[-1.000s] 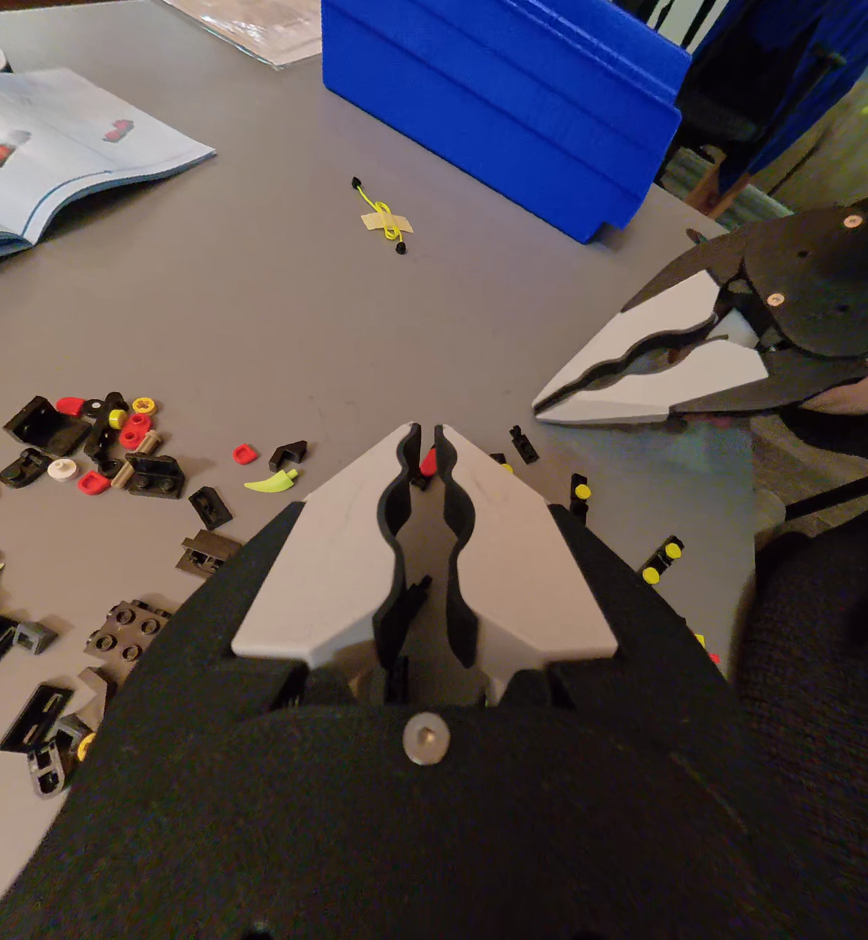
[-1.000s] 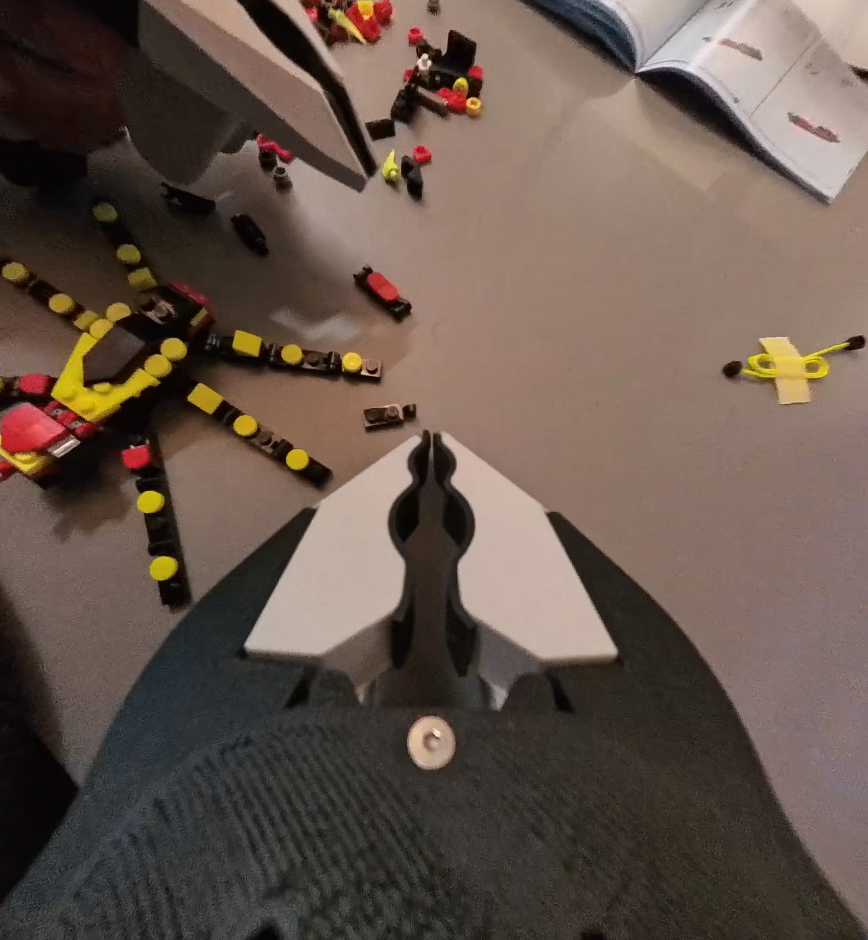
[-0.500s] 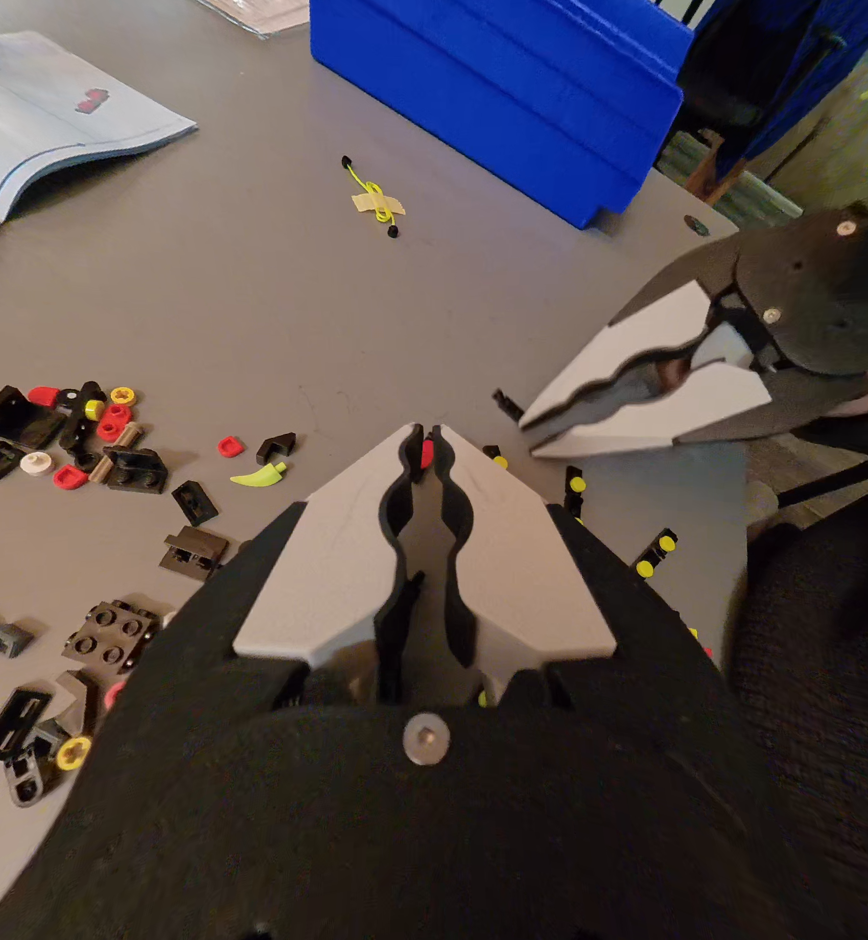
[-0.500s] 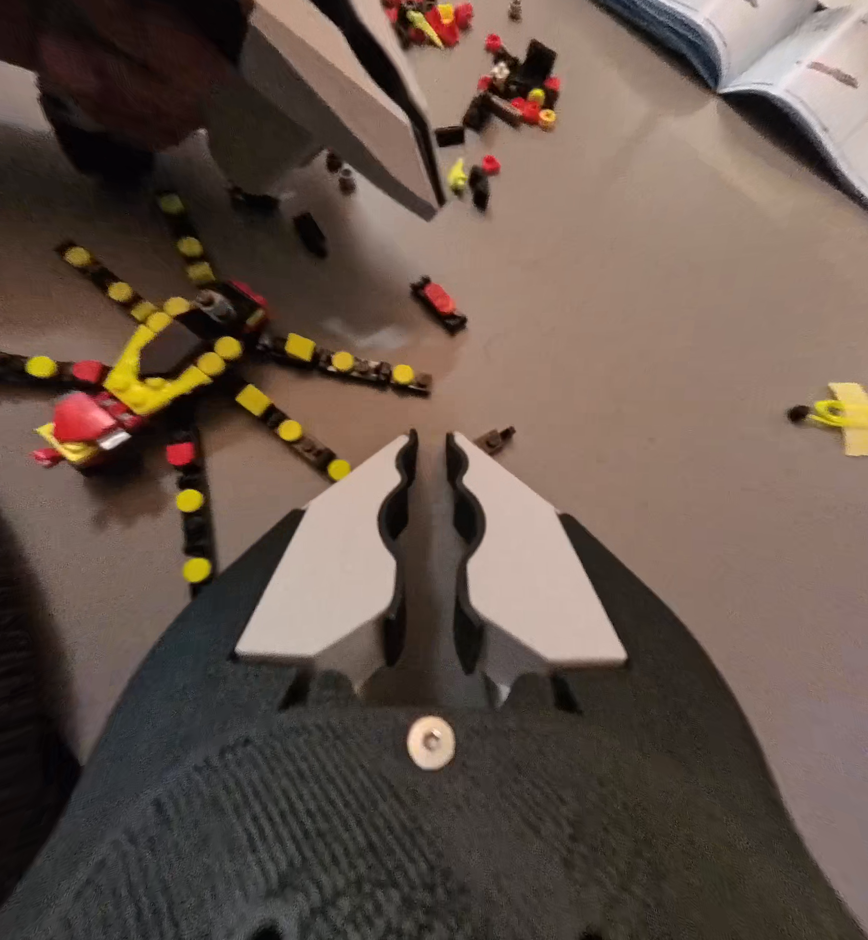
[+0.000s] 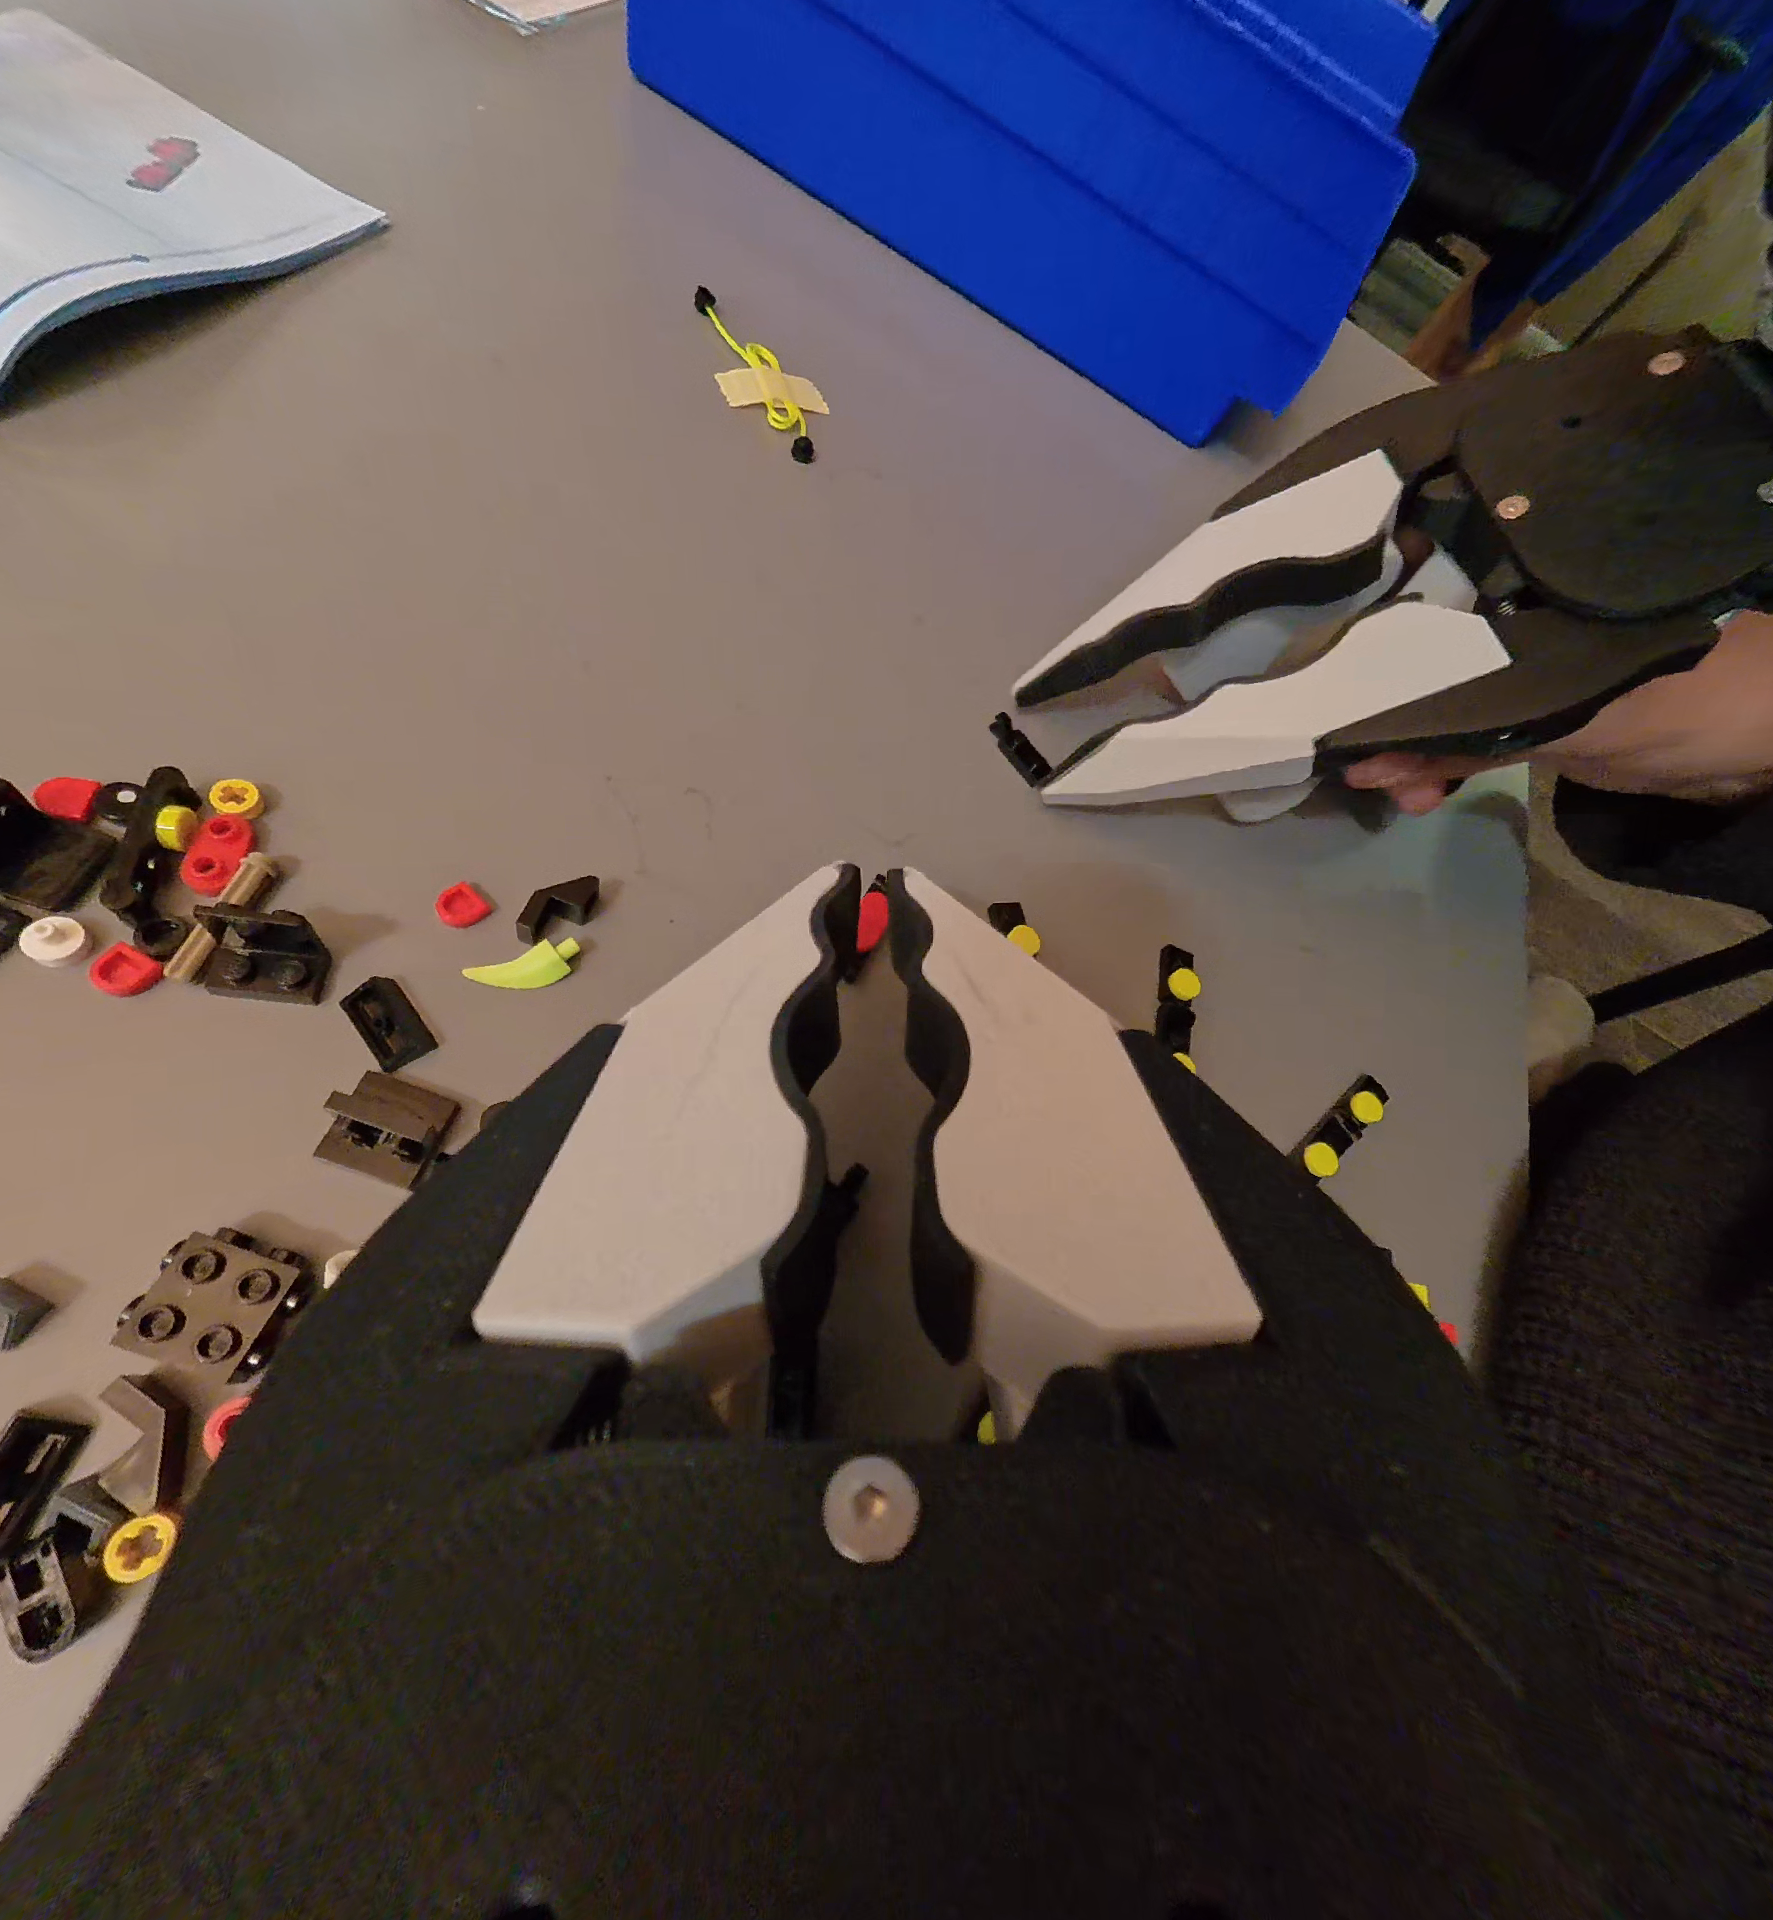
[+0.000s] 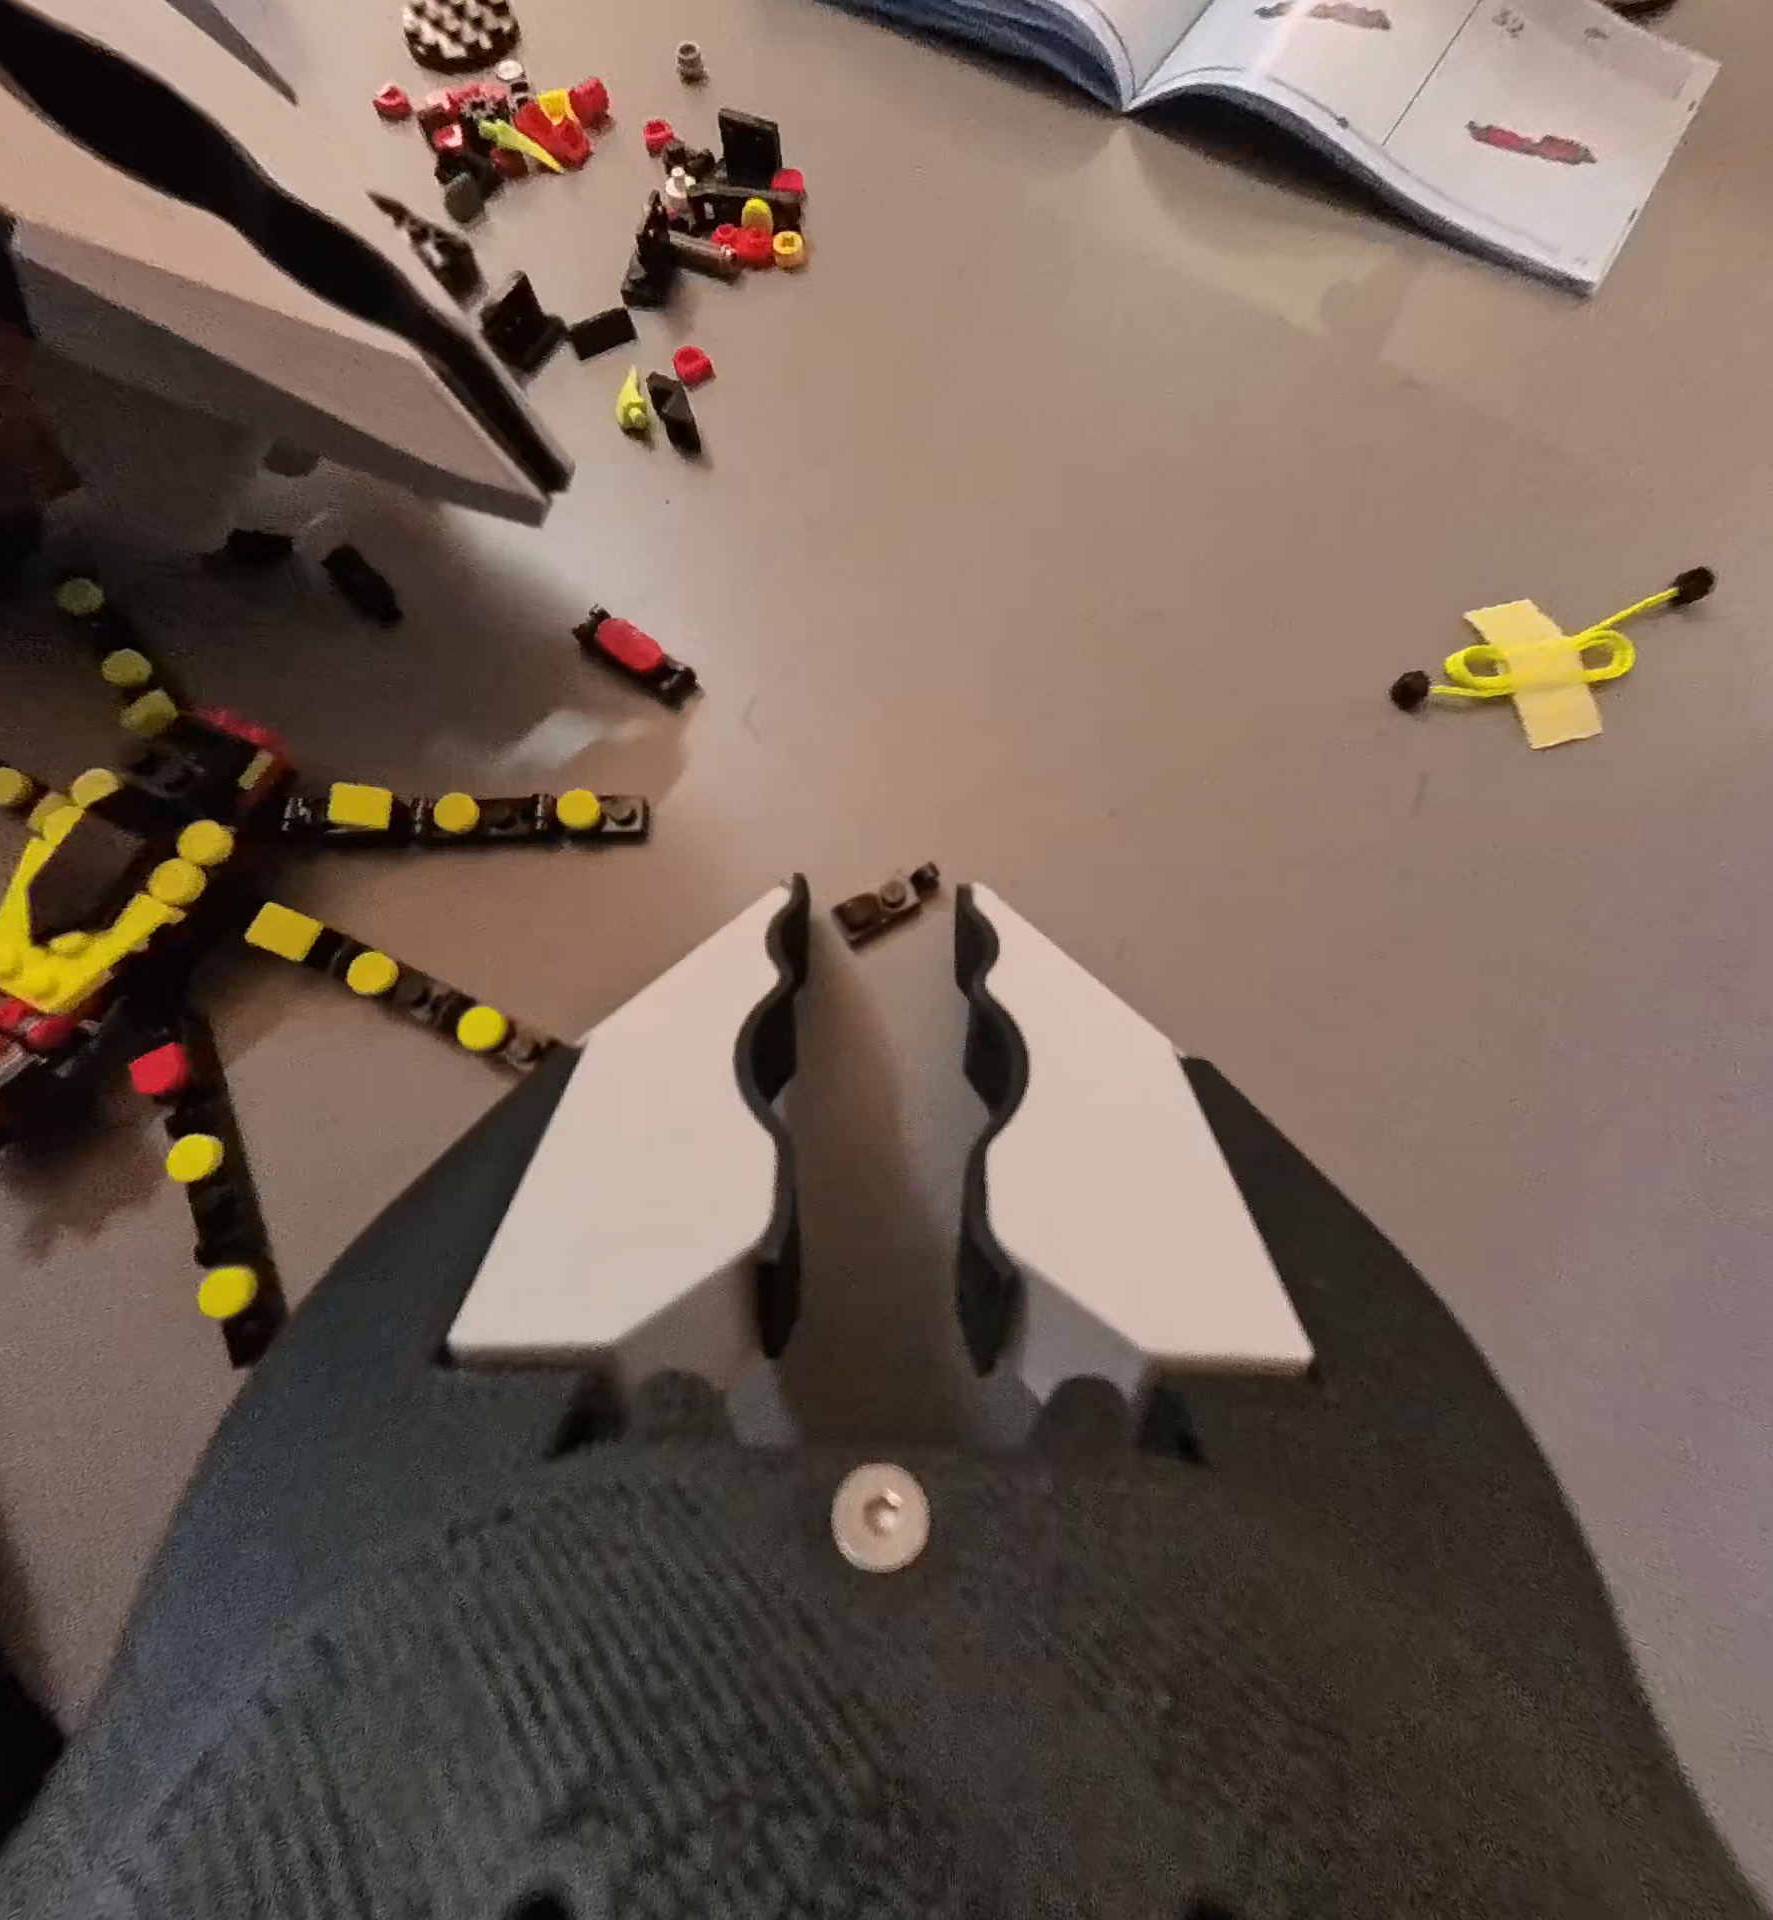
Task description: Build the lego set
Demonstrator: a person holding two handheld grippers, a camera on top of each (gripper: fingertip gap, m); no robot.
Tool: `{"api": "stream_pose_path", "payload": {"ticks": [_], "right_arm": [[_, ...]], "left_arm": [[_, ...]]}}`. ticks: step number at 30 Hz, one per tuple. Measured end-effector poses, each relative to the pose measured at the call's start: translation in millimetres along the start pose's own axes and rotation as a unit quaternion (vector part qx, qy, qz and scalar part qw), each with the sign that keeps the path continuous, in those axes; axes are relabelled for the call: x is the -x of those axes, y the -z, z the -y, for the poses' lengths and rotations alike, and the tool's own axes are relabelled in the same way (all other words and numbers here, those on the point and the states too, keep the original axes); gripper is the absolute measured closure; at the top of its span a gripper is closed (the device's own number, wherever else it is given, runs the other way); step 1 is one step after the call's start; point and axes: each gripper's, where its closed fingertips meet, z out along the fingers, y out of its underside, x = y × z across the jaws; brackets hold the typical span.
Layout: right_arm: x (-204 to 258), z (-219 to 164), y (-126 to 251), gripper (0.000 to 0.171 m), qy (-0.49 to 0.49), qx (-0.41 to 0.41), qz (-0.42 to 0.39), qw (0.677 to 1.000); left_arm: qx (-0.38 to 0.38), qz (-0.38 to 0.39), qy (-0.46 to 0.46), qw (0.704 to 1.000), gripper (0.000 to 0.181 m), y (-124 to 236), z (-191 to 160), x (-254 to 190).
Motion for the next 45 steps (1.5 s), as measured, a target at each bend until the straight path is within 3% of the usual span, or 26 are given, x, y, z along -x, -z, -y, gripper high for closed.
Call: {"api": "stream_pose_path", "payload": {"ticks": [3,6,9,15,18,20,24,28,36,39,41,45], "right_arm": [[0.1,2.1,-6.0,0.150,0.005,0.003,-0.001,1.000],[10.3,3.6,-7.5,0.168,0.029,0.003,0.028,0.999],[7.6,10.3,-0.9,0.154,0.069,-0.015,0.005,0.997],[6.1,1.1,6.2,0.148,0.079,-0.004,0.002,0.997],[8.6,-4.4,3.8,0.152,0.066,0.009,0.025,0.997],[11.7,-6.3,3.9,0.165,0.059,0.012,0.044,0.997],[7.1,-5.2,6.4,0.165,0.053,0.001,0.050,0.997],[2.8,16.1,14.9,0.165,0.008,-0.057,0.088,0.994],[1.6,14.0,14.2,0.166,-0.012,-0.037,0.150,0.988],[8.7,16.4,15.4,0.165,-0.009,-0.039,0.169,0.985],[14.6,14.9,15.1,0.165,0.000,-0.023,0.187,0.982],[23.2,20.1,11.9,0.165,0.001,-0.026,0.217,0.976]], "left_arm": [[0.004,-0.005,0.008,1.000,0.176,-0.8,-0.8,0.5],[0.002,-0.009,0.015,1.000,0.176,-0.8,-0.2,1.0],[-0.008,-0.020,0.014,1.000,0.176,-0.3,2.6,-3.3],[-0.008,-0.018,-0.008,1.000,0.174,-0.3,2.5,-7.5],[-0.019,-0.034,-0.023,0.999,0.165,0.9,5.8,-14.1],[-0.030,-0.031,-0.036,0.998,0.155,2.0,9.4,-15.3],[-0.032,-0.004,-0.067,0.997,0.141,3.1,13.3,-11.1],[-0.043,0.016,-0.090,0.995,0.138,7.0,26.6,-10.3],[0.038,0.021,-0.180,0.983,0.103,-5.3,16.2,-10.5],[0.054,0.035,-0.200,0.978,0.112,-7.9,15.6,-3.8],[0.053,0.034,-0.200,0.978,0.137,-8.1,14.8,-0.7],[0.054,-0.002,-0.171,0.984,0.148,-8.4,4.0,-9.4]]}}
